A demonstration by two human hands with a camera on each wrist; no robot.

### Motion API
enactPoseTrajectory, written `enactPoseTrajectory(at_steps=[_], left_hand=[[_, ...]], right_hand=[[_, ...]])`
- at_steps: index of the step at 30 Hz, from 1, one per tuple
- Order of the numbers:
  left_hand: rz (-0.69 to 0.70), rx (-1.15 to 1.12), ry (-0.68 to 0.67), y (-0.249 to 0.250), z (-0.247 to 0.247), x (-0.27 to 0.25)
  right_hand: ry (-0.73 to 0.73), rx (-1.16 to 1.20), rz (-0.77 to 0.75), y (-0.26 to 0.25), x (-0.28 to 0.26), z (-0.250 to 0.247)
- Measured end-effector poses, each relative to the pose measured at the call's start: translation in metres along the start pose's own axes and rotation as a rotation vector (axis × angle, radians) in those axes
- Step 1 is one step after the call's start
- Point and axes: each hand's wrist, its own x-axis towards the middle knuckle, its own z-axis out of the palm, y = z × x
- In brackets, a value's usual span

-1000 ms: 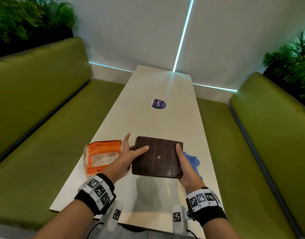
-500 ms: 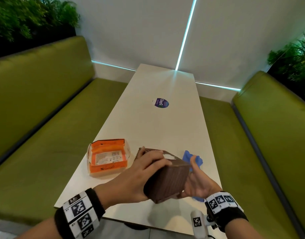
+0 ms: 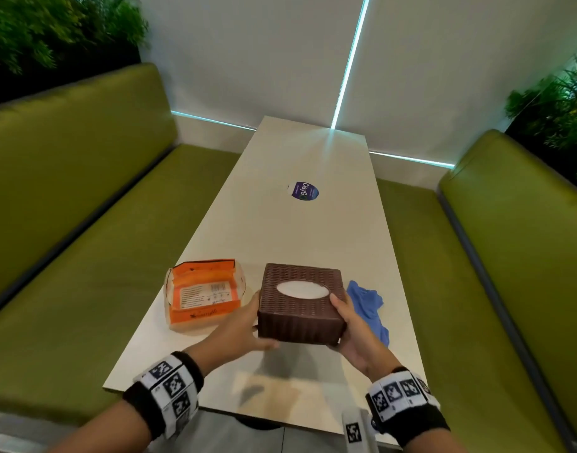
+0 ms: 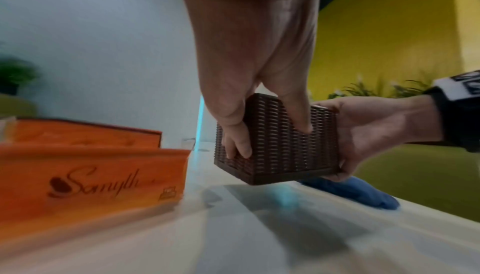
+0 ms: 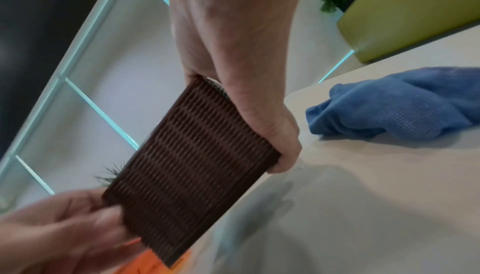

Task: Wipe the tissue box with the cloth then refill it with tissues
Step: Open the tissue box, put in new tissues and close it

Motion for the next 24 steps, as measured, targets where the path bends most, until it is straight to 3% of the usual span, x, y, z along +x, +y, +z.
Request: enactPoseTrajectory(at_steps=[6,17,24], left_hand=[[-0.075,-0.077,0.148,-0.017,0.006,0.029],[-0.097,-0.113,0.177,-0.03,0.009,0.044],[-0.116,-0.06,0.208,-0.032,0.014,0.046]], right_hand=[[0.003,-0.06,-0.173,0.016,0.037,0.006],[0.004,-0.228,-0.187,0.045,0.075,-0.024],[0.044,-0.271,-0.198,0.027,0.057,-0.003]])
